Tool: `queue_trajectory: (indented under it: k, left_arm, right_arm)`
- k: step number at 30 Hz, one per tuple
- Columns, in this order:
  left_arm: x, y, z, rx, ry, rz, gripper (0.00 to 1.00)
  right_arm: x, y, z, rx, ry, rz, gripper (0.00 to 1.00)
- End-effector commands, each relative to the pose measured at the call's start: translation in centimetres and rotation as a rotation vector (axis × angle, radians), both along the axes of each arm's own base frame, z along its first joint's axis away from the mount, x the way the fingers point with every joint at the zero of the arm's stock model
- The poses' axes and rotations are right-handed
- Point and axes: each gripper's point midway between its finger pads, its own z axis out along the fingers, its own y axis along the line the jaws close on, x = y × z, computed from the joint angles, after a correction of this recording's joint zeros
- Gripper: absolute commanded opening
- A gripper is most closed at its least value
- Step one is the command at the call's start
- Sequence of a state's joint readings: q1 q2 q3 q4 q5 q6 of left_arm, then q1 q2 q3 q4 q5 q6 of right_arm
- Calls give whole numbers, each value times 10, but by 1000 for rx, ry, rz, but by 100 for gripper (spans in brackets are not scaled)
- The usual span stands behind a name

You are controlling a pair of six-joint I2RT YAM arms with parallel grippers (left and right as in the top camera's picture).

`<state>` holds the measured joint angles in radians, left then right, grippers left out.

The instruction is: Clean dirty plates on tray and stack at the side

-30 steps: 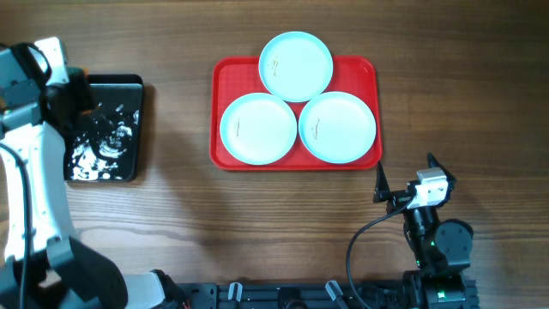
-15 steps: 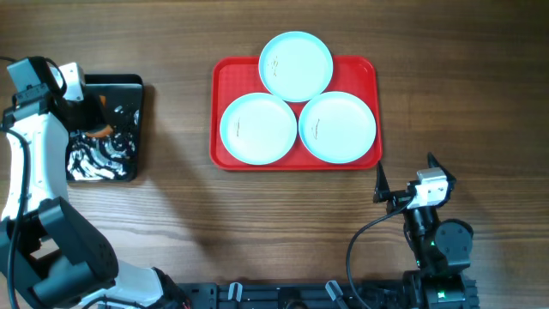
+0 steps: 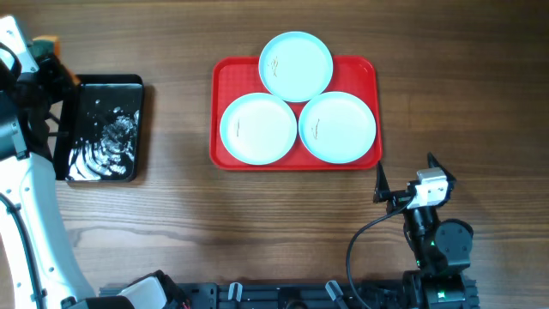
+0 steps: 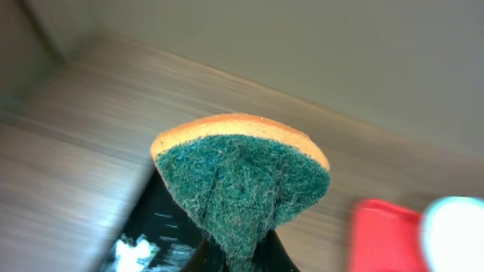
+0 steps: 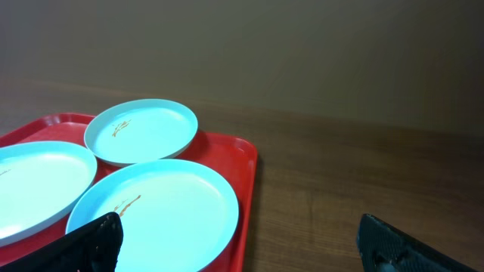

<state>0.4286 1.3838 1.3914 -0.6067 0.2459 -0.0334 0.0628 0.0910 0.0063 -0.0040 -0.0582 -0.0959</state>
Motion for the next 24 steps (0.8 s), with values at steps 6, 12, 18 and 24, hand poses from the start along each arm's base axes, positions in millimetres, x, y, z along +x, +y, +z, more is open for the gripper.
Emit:
queue_trajectory:
  k: [6,12,18,24]
  left_arm:
    - [-13,-165,36,-662,-42,-611,4]
    - [-18,-221,-3,-589,141,-599,4]
    - [-20,-270,-59,-421,324,-575,4]
    - [-13,-307,-120,-345,474,-547,4]
  right_arm:
    - [0,-1,1,-11,-2,-8,100]
    - [0,-1,1,-10,-2,-8,100]
    - [0,-1,1,-10,-2,-8,100]
    - [0,-2,1,-48,-7,-8,100]
